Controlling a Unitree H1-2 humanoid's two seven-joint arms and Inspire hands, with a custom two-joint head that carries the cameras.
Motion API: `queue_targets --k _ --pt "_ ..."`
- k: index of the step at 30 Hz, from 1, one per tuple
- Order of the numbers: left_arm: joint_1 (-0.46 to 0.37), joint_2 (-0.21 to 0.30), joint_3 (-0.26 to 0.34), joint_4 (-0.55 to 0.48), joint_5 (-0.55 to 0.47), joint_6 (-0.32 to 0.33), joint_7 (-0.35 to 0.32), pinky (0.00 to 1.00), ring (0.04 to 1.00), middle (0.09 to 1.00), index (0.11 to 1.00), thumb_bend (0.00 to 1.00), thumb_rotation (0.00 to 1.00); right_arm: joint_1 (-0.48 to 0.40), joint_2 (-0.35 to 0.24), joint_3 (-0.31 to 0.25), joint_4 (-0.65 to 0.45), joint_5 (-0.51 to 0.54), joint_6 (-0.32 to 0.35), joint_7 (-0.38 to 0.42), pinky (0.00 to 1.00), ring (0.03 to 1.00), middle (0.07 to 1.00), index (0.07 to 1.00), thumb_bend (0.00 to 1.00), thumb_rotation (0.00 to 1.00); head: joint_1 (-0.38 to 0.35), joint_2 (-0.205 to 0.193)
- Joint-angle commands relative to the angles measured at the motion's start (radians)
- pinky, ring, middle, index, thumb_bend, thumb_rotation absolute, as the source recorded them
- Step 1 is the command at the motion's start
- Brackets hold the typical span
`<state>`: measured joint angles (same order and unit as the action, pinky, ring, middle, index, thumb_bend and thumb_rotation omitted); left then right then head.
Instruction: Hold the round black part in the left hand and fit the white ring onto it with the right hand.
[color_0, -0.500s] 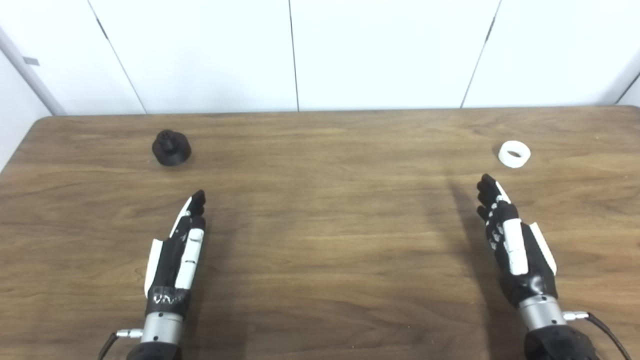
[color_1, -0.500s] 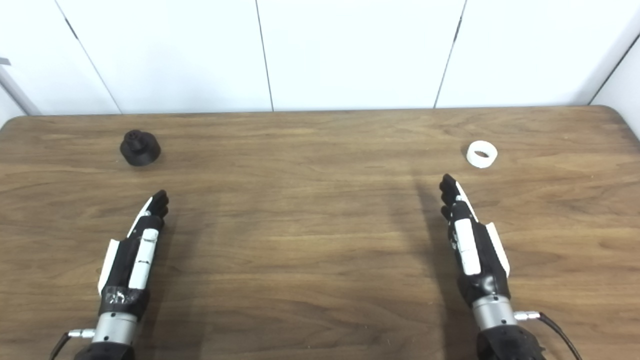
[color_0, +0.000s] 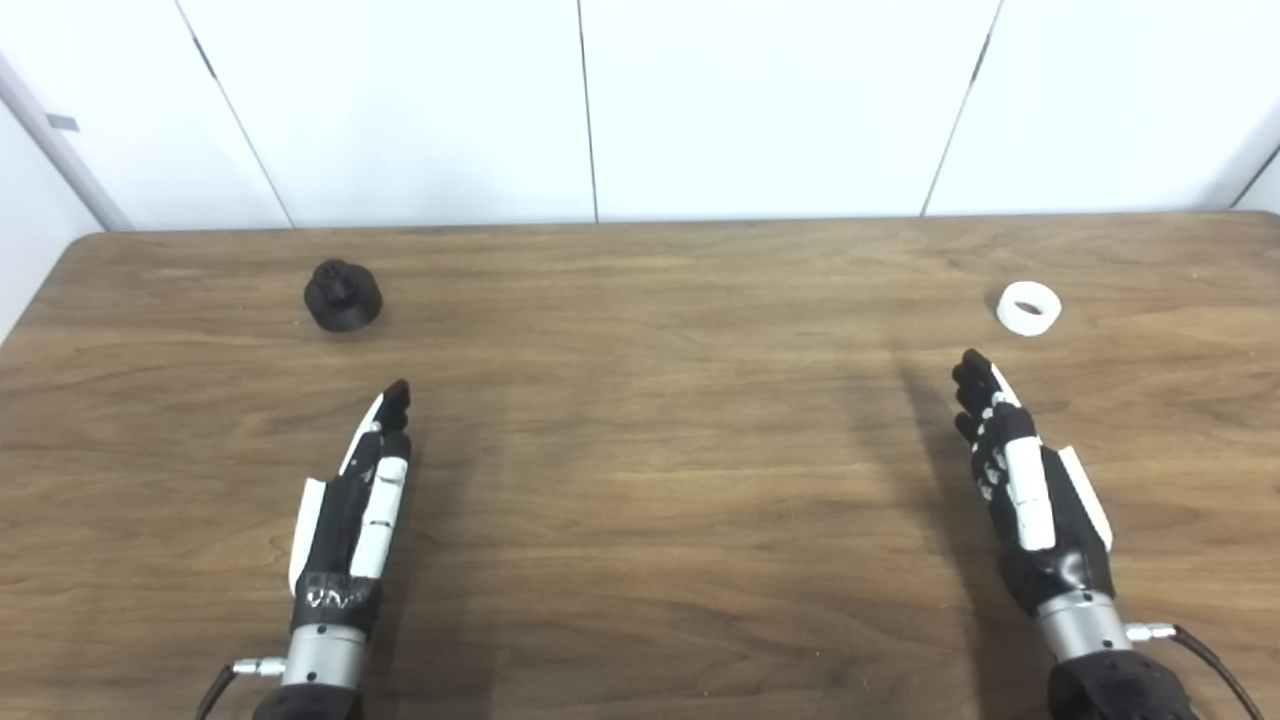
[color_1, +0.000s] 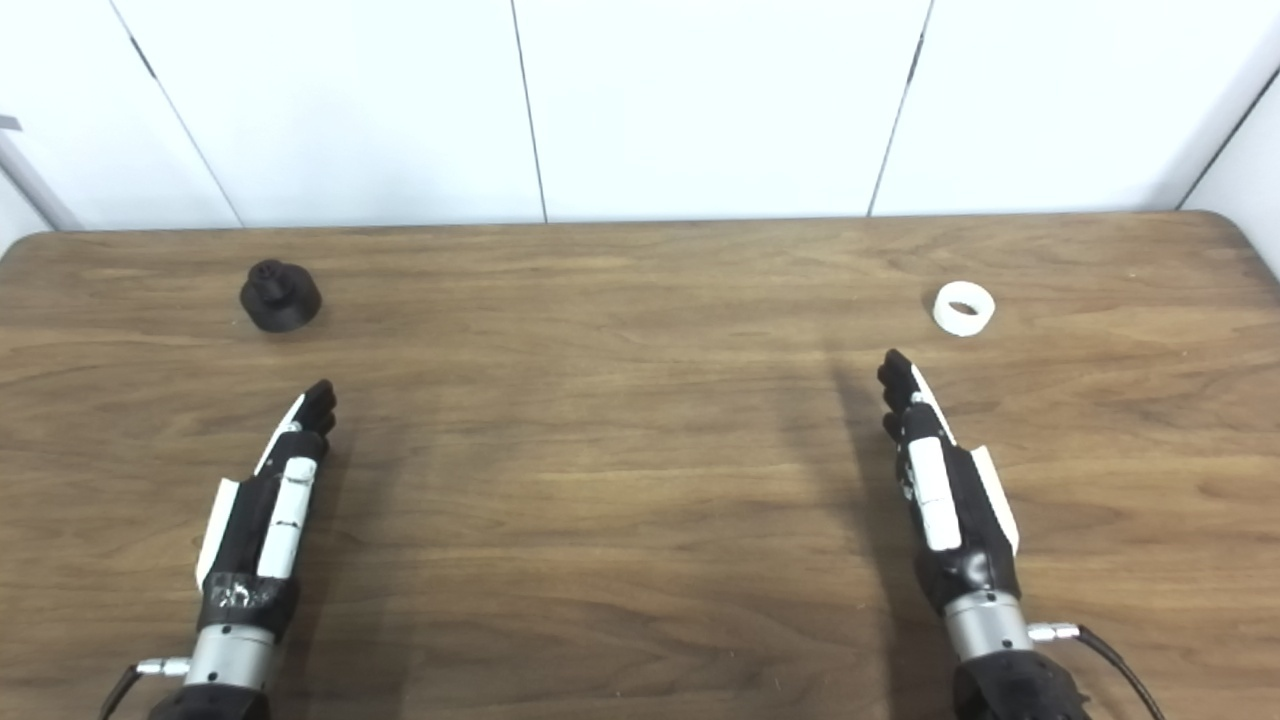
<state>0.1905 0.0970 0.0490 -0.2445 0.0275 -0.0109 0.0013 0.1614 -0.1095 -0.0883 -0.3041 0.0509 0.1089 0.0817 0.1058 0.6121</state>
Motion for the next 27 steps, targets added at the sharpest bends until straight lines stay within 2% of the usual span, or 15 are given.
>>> queue_targets --k 1,9,15,21,27 --pt "0.006 -0.019 -0.003 -0.005 -0.010 -0.003 0.003 1.00 0.984 0.971 0.963 0.51 0.91 0.012 -0.014 0.000 -0.009 -0.002 -0.042 0.002 1.00 0.999 0.970 0.958 0.63 1.00 0.017 -0.004" --pt "0.010 -0.035 -0.026 0.000 0.019 -0.008 0.015 1.00 0.988 0.975 0.966 0.52 0.91 0.013 -0.021 -0.016 0.020 0.015 -0.054 0.007 1.00 0.992 0.967 0.957 0.64 1.00 0.114 -0.038" --pt "0.008 -0.045 -0.055 0.029 0.040 -0.022 0.036 1.00 0.996 0.977 0.966 0.58 0.92 0.011 -0.047 -0.028 0.064 0.046 -0.089 0.036 1.00 1.000 0.983 0.972 0.66 1.00 0.196 -0.089" --pt "0.008 -0.055 -0.080 0.044 0.051 -0.011 0.053 1.00 1.000 0.987 0.972 0.56 0.93 0.002 -0.072 -0.027 0.115 0.091 -0.142 0.065 1.00 1.000 1.000 0.997 0.60 1.00 0.227 -0.125" --pt "0.004 -0.053 -0.097 0.067 0.068 -0.042 0.072 1.00 1.000 0.988 0.970 0.52 0.95 -0.011 -0.075 -0.023 0.151 0.109 -0.170 0.069 1.00 1.000 1.000 1.000 0.62 1.00 0.233 -0.137"
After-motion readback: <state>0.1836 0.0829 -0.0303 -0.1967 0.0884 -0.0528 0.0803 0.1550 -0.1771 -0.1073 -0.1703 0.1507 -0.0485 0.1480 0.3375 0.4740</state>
